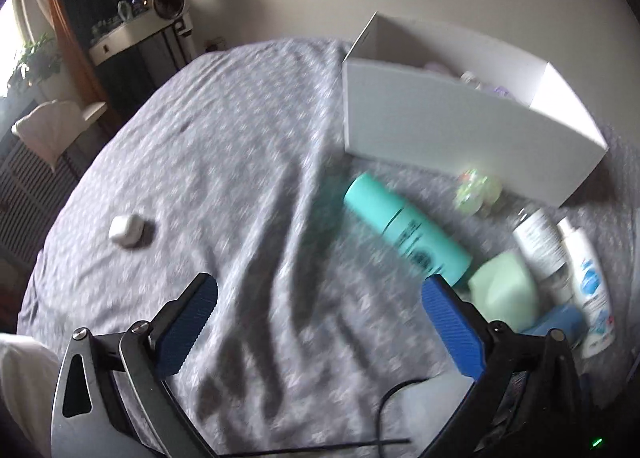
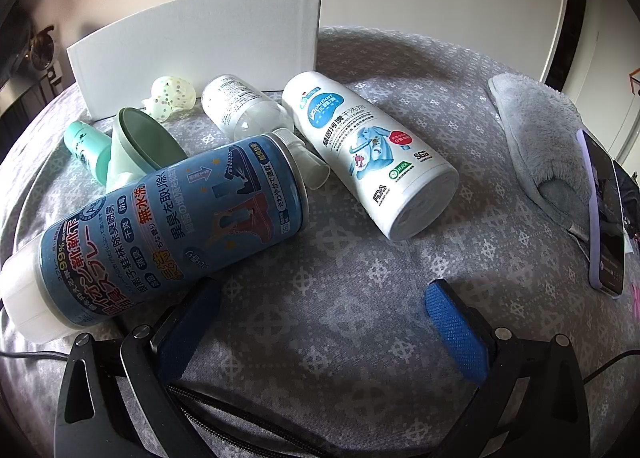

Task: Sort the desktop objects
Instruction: 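Withdraw the open left tool from the box to above the pile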

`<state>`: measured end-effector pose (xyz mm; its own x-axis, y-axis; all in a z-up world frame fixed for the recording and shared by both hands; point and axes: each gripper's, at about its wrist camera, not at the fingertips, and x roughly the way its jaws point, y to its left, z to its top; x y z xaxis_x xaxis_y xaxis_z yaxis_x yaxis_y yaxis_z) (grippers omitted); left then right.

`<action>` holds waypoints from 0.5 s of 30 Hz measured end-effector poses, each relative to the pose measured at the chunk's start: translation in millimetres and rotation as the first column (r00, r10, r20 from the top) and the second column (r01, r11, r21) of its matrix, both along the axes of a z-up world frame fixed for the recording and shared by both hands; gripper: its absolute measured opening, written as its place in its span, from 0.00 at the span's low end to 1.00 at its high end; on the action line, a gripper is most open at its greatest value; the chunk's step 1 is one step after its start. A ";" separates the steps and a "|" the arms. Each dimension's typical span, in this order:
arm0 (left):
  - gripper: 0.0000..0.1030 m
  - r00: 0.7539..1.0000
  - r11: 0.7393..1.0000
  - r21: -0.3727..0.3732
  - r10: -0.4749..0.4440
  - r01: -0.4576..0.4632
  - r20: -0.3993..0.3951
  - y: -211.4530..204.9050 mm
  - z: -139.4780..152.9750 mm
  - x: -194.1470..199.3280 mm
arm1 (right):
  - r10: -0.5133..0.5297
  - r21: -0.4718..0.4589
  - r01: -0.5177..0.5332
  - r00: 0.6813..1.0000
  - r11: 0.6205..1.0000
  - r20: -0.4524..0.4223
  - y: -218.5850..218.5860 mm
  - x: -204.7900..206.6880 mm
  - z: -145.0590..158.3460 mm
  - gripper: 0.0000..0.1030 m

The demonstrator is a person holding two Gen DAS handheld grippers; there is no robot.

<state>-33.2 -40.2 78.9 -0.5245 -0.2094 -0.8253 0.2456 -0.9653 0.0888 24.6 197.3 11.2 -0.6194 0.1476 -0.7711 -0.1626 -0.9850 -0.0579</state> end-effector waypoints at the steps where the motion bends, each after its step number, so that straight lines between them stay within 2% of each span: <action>1: 0.99 0.999 1.000 0.012 -0.008 0.007 0.032 -8.0 -16.1 3.0 | 0.000 0.000 0.000 1.000 1.000 0.000 0.3 -0.1 -0.1 1.00; 3: 0.99 0.996 0.998 0.041 -0.046 0.043 0.071 -14.5 -44.3 1.6 | 0.000 0.000 0.000 1.000 1.000 0.000 0.0 0.0 0.0 1.00; 5: 1.00 0.996 0.990 0.113 -0.084 0.079 0.039 -20.9 -64.7 -2.9 | 0.000 0.000 0.000 1.000 1.000 0.000 0.0 0.0 0.0 1.00; 6: 1.00 0.997 0.991 0.109 -0.076 0.075 0.005 -22.4 -71.6 -2.5 | 0.000 0.001 0.000 1.000 1.000 0.001 -0.1 -0.1 -0.2 1.00; 8: 1.00 0.989 0.992 0.084 -0.079 0.090 -0.122 -22.1 -75.2 7.5 | 0.000 0.002 0.000 1.000 1.000 0.001 -1.1 0.0 -0.1 1.00; 12: 1.00 0.990 0.995 0.039 -0.083 0.087 -0.113 -15.4 -75.2 6.2 | 0.000 0.002 0.000 1.000 1.000 0.000 -0.8 0.3 0.0 1.00; 15: 1.00 0.990 0.996 0.035 -0.083 0.087 -0.112 -14.2 -75.0 3.3 | 0.000 0.002 0.000 1.000 1.000 0.001 -0.7 0.1 -0.2 1.00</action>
